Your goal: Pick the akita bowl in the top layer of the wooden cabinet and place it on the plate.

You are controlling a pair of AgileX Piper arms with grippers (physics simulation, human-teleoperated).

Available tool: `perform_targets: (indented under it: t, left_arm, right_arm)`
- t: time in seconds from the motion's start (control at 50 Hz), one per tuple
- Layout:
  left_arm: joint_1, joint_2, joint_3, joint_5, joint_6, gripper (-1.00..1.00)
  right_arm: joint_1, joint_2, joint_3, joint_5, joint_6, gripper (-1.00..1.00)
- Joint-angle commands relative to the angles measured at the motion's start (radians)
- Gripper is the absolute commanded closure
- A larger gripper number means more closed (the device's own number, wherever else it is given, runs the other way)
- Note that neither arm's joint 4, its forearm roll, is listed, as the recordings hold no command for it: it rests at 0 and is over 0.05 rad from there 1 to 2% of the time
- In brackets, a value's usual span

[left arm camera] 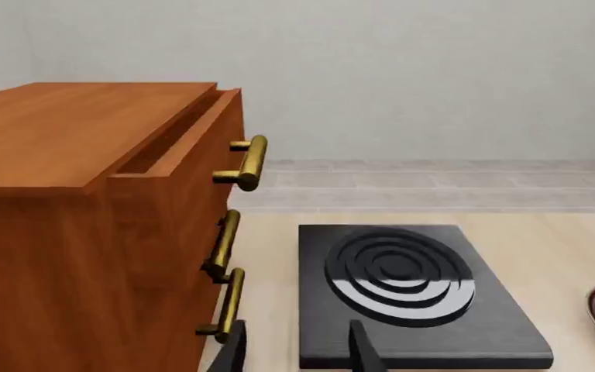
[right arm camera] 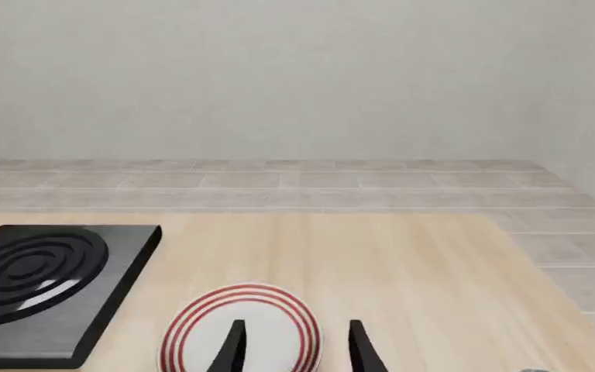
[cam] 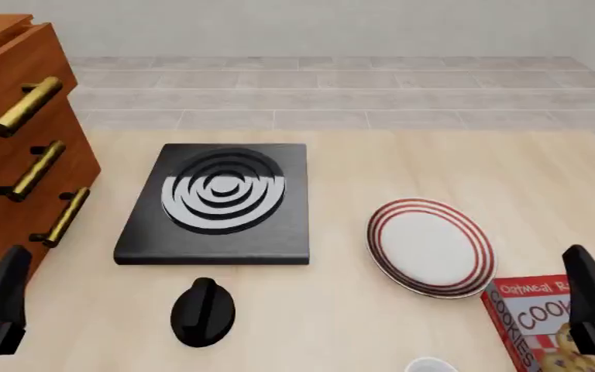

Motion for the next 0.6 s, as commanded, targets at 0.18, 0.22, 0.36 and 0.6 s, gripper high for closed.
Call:
perform_targets:
  t: [0.18, 0.22, 0.36, 0.6]
  left_arm:
    - [0.006, 0.057, -0.004, -0.032, -0.004, -1.00]
    - [0.007, 0.075, -0.008, -0.046, -0.001, -1.00]
    - [0.006, 0.137, -0.037, -0.057, -0.003, -1.00]
    - [0.005, 0.205, -0.147, -0.007, -0.002, -1.00]
  right_arm:
    - [0.005, 0.005, -0.006, 0.001, -0.006, -1.00]
    - [0.004, 0.009, -0.006, -0.003, -0.008, -1.00]
    - [0.002, 0.010, -0.007, -0.003, -0.010, -1.00]
    - [0.001, 0.011, -0.007, -0.002, -0.010, -1.00]
